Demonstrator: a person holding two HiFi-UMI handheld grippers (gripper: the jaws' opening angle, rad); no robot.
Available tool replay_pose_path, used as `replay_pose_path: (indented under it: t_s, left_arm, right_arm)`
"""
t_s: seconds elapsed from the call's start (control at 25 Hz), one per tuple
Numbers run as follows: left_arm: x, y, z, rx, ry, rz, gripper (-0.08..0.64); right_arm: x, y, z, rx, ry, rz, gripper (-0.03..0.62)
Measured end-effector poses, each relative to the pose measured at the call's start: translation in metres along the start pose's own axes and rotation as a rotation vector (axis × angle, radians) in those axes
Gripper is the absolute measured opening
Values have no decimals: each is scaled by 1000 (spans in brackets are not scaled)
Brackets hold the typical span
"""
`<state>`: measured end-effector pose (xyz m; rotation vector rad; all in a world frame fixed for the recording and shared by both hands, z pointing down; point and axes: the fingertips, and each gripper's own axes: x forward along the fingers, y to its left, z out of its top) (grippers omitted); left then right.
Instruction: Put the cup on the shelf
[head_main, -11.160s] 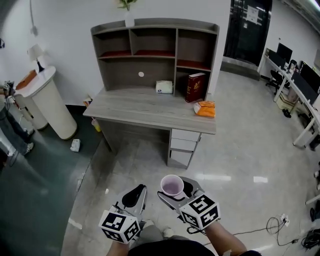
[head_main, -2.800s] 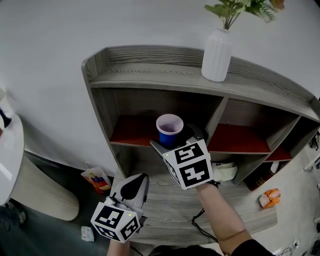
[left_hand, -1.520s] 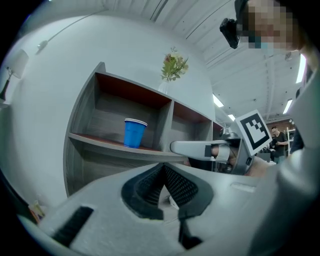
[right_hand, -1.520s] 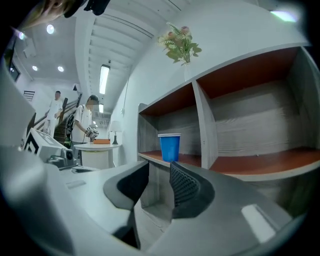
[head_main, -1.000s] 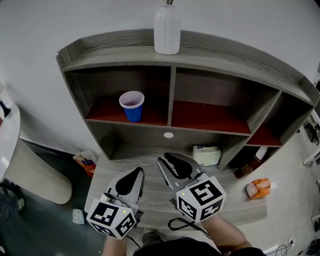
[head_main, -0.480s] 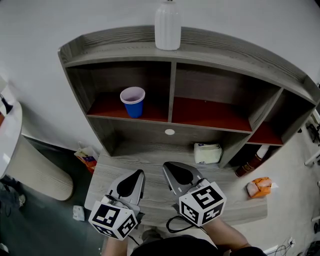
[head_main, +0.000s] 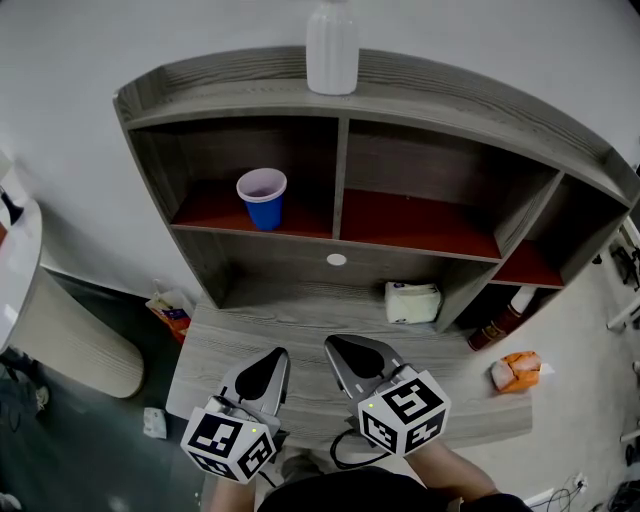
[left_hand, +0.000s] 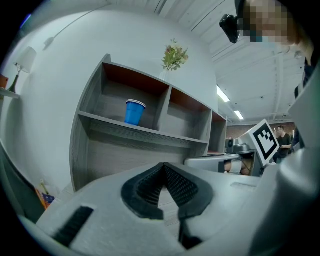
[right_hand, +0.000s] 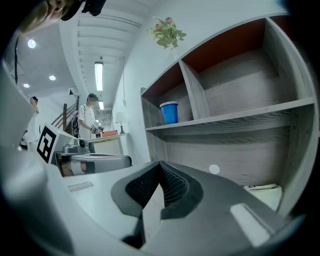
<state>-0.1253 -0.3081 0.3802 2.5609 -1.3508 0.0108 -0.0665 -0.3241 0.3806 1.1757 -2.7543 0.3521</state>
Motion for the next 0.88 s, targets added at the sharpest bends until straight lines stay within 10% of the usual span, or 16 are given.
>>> replay_pose_path:
  t_s: [0.88]
  left_arm:
    - [-2, -1, -6, -15, 16, -14, -9]
  right_arm:
    - [-2, 5, -9, 9, 27, 25, -5]
